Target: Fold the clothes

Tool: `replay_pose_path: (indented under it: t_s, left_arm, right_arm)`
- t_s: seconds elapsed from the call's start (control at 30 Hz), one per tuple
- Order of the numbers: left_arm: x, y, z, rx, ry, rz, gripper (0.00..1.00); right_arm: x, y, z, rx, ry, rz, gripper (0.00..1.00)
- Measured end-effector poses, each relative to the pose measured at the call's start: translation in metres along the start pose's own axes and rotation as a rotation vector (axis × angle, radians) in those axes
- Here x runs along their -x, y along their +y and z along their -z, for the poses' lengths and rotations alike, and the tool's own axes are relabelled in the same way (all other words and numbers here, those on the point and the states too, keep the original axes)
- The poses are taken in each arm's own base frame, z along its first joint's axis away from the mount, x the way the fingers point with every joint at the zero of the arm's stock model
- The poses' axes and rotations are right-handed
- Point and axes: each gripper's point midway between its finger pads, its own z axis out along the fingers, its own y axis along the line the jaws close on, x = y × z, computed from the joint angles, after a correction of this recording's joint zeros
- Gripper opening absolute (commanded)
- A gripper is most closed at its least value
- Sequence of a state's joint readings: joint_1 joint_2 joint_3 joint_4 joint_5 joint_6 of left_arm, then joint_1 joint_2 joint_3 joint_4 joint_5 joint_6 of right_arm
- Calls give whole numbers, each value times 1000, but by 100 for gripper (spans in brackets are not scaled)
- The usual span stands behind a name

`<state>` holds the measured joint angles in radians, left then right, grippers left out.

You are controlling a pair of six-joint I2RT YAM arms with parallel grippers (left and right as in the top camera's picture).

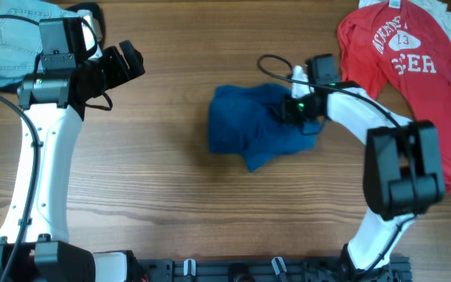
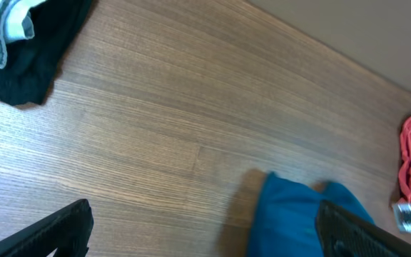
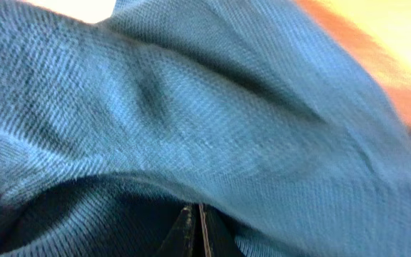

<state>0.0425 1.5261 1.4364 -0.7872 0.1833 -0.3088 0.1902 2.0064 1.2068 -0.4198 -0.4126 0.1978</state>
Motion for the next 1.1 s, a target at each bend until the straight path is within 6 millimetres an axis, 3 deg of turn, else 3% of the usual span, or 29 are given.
replay_pose_path:
  t_s: [0.17, 0.2, 0.23, 0.27, 0.3, 0.37, 0.47, 0.53, 0.6, 0.67, 0.7, 0.73, 0.8, 0.97, 1.1]
  left_arm:
    - [-1, 1, 0, 2, 6, 1, 100]
    - [-1, 1, 0, 3, 5, 1, 100]
    - [-2, 1, 0, 3, 8, 2, 100]
    - [-3, 1, 0, 5, 12, 2, 100]
    - [-5, 2, 0, 9, 21, 4, 100]
    - [-13, 4, 0, 18, 50, 7, 100]
    - [-33, 0, 0, 26, 125, -1, 100]
    - [-46, -15, -1, 0, 161, -31, 93]
    - [-63, -39, -4, -42, 199, -107, 74]
    - [-83, -60, -11, -75, 245, -190, 42]
    - [-100, -70, -18, -90, 287, -240, 16]
    - [-115, -77, -26, -98, 322, -277, 4]
    - [-147, -86, -49, -106, 400, -334, 4]
    - [-209, -83, -108, -76, 556, -400, 4]
    - [-235, -78, -136, -64, 615, -441, 11]
  right_arm:
    - [13, 42, -21, 55, 13, 117, 5]
    - [14, 45, -22, 56, 22, 124, 10]
    - [16, 47, -22, 57, 28, 127, 27]
    - [18, 48, -20, 58, 45, 124, 37]
    - [27, 51, -15, 64, 47, 117, 60]
    - [52, 54, 7, 76, 22, 101, 79]
    - [109, 43, 62, 72, -101, 75, 82]
    - [138, 24, 102, 55, -190, 43, 83]
    - [150, -2, 134, 31, -252, -1, 83]
    - [150, -22, 146, 13, -260, -46, 81]
    - [148, -31, 149, 2, -257, -66, 80]
    - [147, -37, 151, -5, -254, -79, 79]
    - [147, -41, 153, -9, -259, -87, 78]
    - [147, -41, 152, -16, -257, -86, 75]
    - [145, -46, 152, -42, -250, -95, 73]
